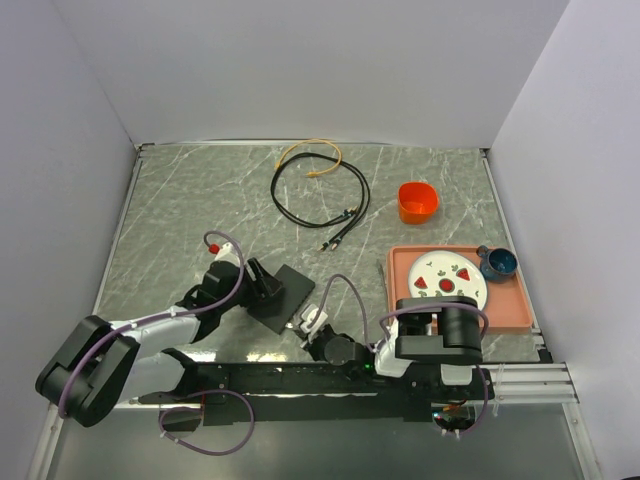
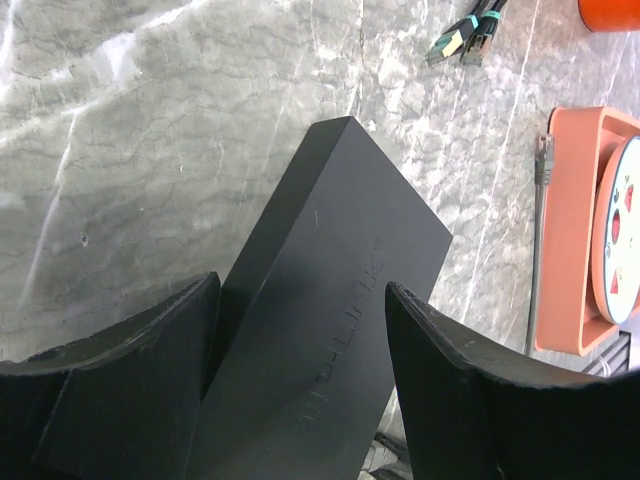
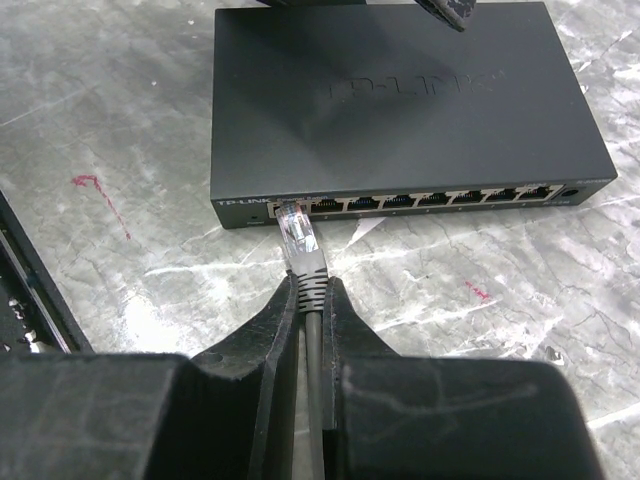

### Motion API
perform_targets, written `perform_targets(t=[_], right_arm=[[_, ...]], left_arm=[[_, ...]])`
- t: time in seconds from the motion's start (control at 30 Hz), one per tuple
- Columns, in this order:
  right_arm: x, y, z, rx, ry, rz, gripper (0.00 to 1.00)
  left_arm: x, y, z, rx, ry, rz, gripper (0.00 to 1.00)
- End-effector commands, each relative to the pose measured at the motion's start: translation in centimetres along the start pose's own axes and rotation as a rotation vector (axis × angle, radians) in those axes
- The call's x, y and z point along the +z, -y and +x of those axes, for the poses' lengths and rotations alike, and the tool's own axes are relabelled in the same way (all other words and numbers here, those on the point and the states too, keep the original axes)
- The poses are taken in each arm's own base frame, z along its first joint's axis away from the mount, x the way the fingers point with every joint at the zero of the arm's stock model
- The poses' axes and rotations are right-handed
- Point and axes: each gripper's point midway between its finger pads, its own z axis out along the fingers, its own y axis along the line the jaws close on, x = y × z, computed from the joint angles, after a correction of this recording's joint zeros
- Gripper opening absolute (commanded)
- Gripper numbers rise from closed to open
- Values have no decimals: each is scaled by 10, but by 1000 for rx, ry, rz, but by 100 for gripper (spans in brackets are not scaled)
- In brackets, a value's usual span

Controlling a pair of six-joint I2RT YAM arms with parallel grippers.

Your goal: Insert the plug into the switch port

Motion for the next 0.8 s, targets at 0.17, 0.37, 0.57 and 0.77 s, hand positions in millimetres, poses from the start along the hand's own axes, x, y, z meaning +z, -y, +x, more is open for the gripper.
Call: perform_targets(t=[0.17,0.37,0.57,0.77], right_arm=[[11,40,-33,128,93,168,0],[10,47,-29,142,73,202,0],[13,44,-31,129,81,191,0],[19,37,-39,102,97,159,0]], left_arm=[[-23,26,75,-100,-292,100,71],[-24,31,83,-109,-297,96,71],[-25,33,90,-116,-308,106,71],[-22,40,101,-100,-343,116,70]])
